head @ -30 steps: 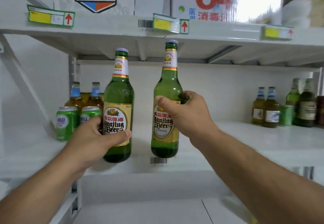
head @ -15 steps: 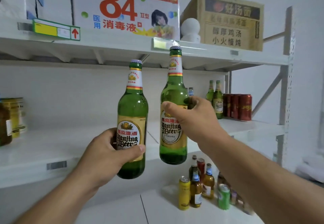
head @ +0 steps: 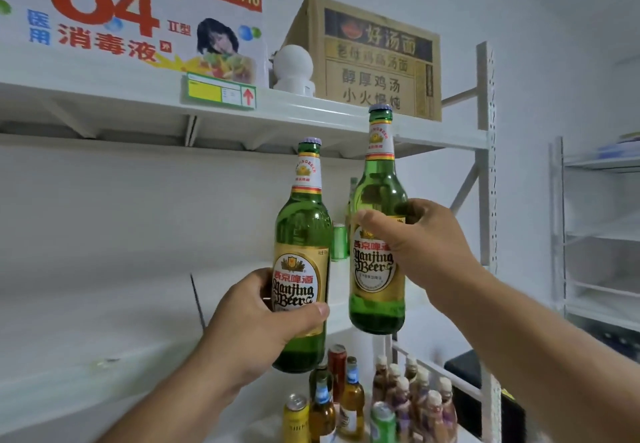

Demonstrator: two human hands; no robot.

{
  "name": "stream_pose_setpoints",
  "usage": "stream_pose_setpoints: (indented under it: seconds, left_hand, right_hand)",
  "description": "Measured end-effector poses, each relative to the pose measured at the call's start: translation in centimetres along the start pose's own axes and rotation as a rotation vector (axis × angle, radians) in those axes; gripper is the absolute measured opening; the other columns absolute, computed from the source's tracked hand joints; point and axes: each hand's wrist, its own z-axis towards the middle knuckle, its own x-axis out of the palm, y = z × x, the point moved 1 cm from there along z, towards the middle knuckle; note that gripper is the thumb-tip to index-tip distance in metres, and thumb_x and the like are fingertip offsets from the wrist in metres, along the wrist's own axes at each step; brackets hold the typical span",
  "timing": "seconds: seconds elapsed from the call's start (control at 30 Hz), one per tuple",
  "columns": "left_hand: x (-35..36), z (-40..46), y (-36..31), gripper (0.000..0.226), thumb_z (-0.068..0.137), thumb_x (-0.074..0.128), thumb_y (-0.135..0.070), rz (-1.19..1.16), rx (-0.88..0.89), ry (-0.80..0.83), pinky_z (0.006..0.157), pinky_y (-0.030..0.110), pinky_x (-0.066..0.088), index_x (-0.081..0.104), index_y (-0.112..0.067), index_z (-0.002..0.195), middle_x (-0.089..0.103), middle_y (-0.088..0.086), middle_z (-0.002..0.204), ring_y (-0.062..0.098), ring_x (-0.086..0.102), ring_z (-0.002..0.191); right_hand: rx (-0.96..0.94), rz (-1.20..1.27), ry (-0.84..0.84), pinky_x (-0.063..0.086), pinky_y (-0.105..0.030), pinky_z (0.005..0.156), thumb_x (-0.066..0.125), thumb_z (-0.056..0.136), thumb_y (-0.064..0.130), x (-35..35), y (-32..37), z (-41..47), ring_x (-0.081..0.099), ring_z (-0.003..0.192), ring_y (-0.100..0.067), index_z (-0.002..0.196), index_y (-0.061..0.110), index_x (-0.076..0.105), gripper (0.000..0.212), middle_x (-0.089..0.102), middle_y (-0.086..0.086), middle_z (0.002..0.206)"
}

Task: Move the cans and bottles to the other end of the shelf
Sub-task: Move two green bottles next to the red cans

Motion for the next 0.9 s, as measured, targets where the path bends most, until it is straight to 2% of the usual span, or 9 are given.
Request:
stream_pose_setpoints:
  seconds: [0.2,0.43,0.6,0.73,0.9]
  left_hand:
    - [5.1,5.2,0.6,0.057,0.062,0.094,-0.034,-0.05,0.011,0.077,0.088,0.039,0.063,0.071,-0.028,0.114,0.081,-0.01,0.098,0.01,0.077,0.091]
    - [10.4,9.5,1.0,0.046,0.069,0.092,-0.028,-0.055,0.027,0.105,0.086,0.036,0.061,0.072,-0.028,0.111,0.081,-0.011,0.097,0.007,0.077,0.089]
    - [14.3,11.3,1.2,0.059,0.062,0.093,-0.038,-0.033,0.0,0.057,0.091,0.041,0.061,0.07,-0.03,0.116,0.08,-0.01,0.103,0.013,0.075,0.099]
    - [17.5,12.2,0.7,0.058,0.064,0.094,-0.035,-0.016,-0.036,-0.004,0.09,0.038,0.06,0.069,-0.03,0.116,0.079,-0.009,0.104,0.013,0.074,0.101]
    - [21.4,13.6,-0.4,0.055,0.062,0.094,-0.033,-0.016,-0.063,-0.108,0.089,0.038,0.061,0.071,-0.027,0.112,0.081,-0.009,0.099,0.012,0.076,0.096]
  right_hand:
    - [-0.004,-0.068,-0.039,0.059,-0.031,0.063,0.085,0.075,0.04,-2.6,-2.8,4.5,0.075,0.067,-0.009,0.092,0.021,0.069,0.029,0.077,0.002,0.079]
    - [0.008,-0.084,-0.07,0.059,-0.029,0.062,0.084,0.077,0.04,-6.1,-6.9,8.9,0.075,0.067,-0.008,0.089,0.022,0.069,0.026,0.077,0.004,0.078]
    - [0.027,-0.038,-0.046,0.059,-0.029,0.063,0.084,0.076,0.04,-8.7,-9.9,12.0,0.076,0.07,-0.008,0.097,0.021,0.069,0.032,0.077,0.003,0.084]
    - [0.021,-0.02,-0.001,0.056,-0.024,0.059,0.084,0.077,0.041,-11.4,-11.9,14.6,0.074,0.066,-0.005,0.095,0.023,0.068,0.03,0.076,0.005,0.082]
    - [0.005,0.027,0.081,0.048,-0.014,0.045,0.082,0.079,0.039,-14.5,-14.1,18.3,0.07,0.058,0.002,0.089,0.025,0.065,0.025,0.074,0.007,0.078]
